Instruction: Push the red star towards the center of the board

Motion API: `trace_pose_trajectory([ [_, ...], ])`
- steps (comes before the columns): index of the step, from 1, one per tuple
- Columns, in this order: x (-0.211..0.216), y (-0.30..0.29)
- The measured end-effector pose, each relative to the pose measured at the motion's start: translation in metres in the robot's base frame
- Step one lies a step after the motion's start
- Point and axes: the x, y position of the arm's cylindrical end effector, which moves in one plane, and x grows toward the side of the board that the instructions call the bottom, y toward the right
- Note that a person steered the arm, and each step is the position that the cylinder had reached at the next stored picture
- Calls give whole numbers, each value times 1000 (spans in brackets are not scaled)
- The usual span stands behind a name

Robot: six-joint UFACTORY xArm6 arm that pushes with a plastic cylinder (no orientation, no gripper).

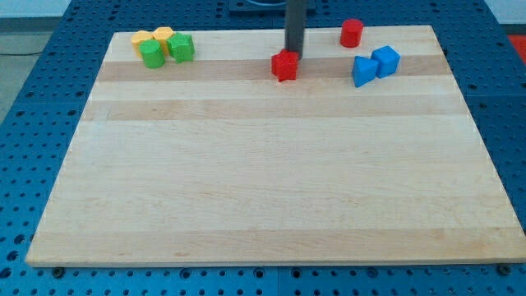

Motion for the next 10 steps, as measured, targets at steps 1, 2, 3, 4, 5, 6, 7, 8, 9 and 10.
trace_pose_trajectory([
  [1, 4, -21],
  [2, 15, -21],
  [3, 28, -21],
  [4, 46, -21],
  [5, 69, -21],
  [6, 90, -21],
  [7, 89, -20],
  [8, 67, 4],
  [9, 72, 29],
  [10, 96, 29],
])
